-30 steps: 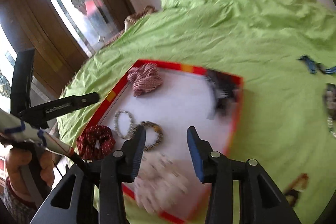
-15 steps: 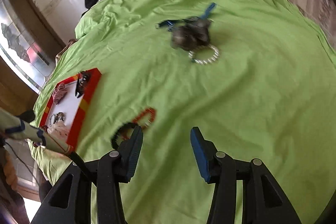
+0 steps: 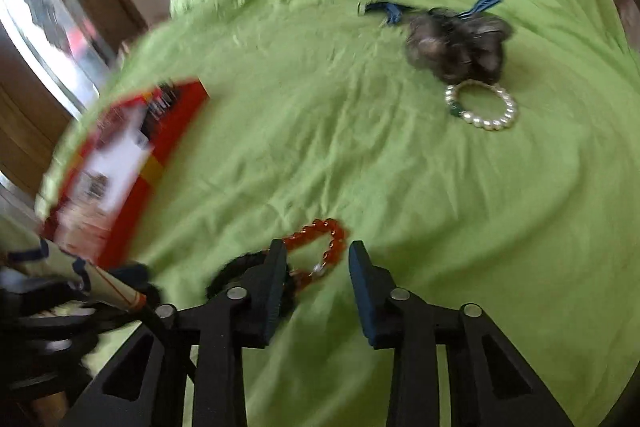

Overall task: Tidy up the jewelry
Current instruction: 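Grasp the black beaded bracelet with the left tool while the right tool grasps the red bead bracelet, then carry both bracelets into the tray, release them, and withdraw both tools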

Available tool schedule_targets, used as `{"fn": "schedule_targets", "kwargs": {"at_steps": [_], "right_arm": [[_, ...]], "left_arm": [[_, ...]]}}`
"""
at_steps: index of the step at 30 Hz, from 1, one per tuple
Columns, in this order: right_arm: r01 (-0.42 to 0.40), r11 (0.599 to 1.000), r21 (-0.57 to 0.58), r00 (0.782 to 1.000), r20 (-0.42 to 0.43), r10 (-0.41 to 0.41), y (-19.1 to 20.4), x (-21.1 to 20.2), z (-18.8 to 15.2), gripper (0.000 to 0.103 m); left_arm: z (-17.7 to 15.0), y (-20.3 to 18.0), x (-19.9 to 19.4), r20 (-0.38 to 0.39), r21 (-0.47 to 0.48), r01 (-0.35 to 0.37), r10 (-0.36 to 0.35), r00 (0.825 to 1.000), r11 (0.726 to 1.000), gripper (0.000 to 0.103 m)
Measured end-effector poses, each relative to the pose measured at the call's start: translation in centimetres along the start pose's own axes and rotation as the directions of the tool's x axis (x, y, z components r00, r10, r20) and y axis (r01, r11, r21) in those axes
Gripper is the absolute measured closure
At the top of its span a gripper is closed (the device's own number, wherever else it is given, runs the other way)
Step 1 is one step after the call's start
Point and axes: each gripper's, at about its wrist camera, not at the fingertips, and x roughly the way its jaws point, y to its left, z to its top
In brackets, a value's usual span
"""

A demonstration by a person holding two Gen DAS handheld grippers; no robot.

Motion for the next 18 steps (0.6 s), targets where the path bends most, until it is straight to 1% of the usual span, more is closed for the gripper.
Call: {"fn": "schedule_targets", "kwargs": {"at_steps": [1,2,5,8,9,11,13,14,16,18], "right_arm": [[0.051,0.998,-0.026,0.998,-0.022,-0.051,0.2,0.8,0.1,0.092],[0.114,0.992,-0.053,0.993,-0.031,-0.116,0.3,1.3,0.1,0.095],[0.158,0.987,-0.028,0.987,-0.015,-0.158,-1.1,0.7,0.1,0.095],[0.245,0.969,0.007,0.969,-0.01,-0.245,-3.7,-0.3,-0.3,0.095],[0.257,0.966,0.021,0.966,-0.013,-0.257,-4.5,-0.7,-0.4,0.095],[0.229,0.971,0.072,0.973,-0.015,-0.229,-6.5,-1.5,-0.8,0.095],[0.153,0.981,0.122,0.988,0.007,-0.155,-7.7,-2.5,-1.1,0.095],[0.127,0.983,0.134,0.991,0.017,-0.13,-8.0,-2.8,-1.2,0.094],[0.078,0.985,0.154,0.996,0.025,-0.083,-8.5,-2.7,-1.6,0.089],[0.041,0.985,0.169,0.998,0.034,-0.048,-8.5,-2.5,-1.8,0.082]], "left_arm": [[0.2,0.2,0.1,0.001,-0.006,0.001,-0.001,1.0,1.0,0.077],[0.4,0.3,0.2,-0.001,-0.008,0.003,-0.003,1.0,1.0,0.077],[0.5,0.0,0.9,-0.005,0.009,0.014,-0.014,1.0,1.0,0.077],[0.7,-0.7,2.2,-0.02,0.029,0.034,-0.034,0.999,0.999,0.077],[0.7,-1.0,2.6,-0.024,0.034,0.041,-0.04,0.999,0.999,0.077],[0.9,-1.8,3.6,-0.034,0.052,0.047,-0.045,0.998,0.998,0.077],[1.2,-2.4,4.6,-0.042,0.067,0.042,-0.039,0.998,0.997,0.077],[1.3,-2.5,5.1,-0.048,0.07,0.038,-0.035,0.998,0.997,0.077],[1.5,-2.7,5.9,-0.056,0.064,0.035,-0.032,0.998,0.997,0.077],[1.7,-2.9,6.2,-0.048,0.066,0.037,-0.034,0.998,0.997,0.077]]}}
